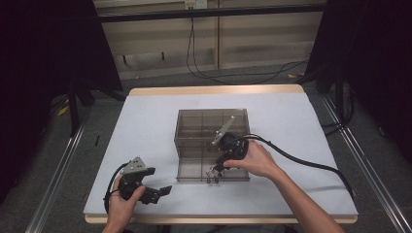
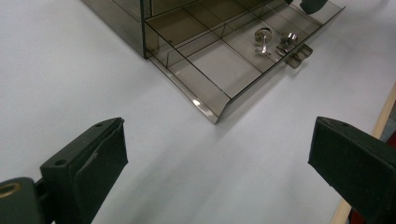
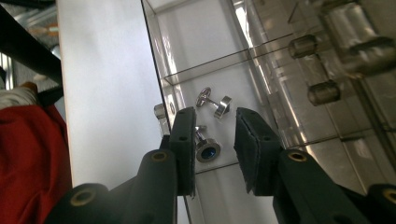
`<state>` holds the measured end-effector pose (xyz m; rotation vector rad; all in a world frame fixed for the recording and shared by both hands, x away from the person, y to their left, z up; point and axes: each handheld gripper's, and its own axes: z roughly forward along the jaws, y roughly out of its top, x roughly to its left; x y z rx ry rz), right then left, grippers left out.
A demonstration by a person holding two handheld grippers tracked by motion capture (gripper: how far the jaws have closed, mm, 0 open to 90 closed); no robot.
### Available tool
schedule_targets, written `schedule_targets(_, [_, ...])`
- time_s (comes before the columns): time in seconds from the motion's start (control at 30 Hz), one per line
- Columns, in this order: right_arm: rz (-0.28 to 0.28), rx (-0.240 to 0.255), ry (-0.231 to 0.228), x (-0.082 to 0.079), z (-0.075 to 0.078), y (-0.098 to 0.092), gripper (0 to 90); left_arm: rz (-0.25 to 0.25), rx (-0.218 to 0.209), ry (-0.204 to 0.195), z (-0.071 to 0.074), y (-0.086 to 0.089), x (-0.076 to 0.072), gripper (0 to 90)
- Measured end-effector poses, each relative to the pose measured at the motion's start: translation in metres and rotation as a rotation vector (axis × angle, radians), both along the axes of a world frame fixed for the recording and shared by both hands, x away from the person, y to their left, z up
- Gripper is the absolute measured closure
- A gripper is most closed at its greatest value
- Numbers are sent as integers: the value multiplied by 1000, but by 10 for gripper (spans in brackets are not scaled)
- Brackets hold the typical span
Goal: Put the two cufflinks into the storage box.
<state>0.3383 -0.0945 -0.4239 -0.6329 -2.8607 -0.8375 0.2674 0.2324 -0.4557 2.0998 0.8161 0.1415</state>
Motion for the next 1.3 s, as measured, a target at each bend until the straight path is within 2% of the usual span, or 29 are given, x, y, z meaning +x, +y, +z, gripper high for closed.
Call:
schedule_targets(0.17, [-18, 57, -17, -4, 3, -9, 682, -2, 2, 0, 0, 0, 0, 42])
schedule_targets(0.43, [-35, 111, -50, -11, 8, -21, 672, 1, 4, 1, 0, 1, 0, 41])
schedule_targets(0.67, [-65, 138, -68, -17, 13, -36, 653, 3, -1, 3, 0, 1, 0, 42])
schedule_targets(0.93, [-116, 214, -98, -25, 17, -58, 574, 10, -2, 1, 0, 2, 0, 42])
schedule_targets(1.1, [-155, 238, -117, -33, 16, -72, 511, 15, 0, -2, 1, 2, 0, 42])
schedule_targets(1.2, [-183, 279, -128, -38, 17, -82, 454, 17, -1, -1, 1, 2, 0, 42])
schedule_targets(1.3, [-210, 328, -115, -43, 18, -91, 440, 16, -6, -1, 1, 2, 0, 42])
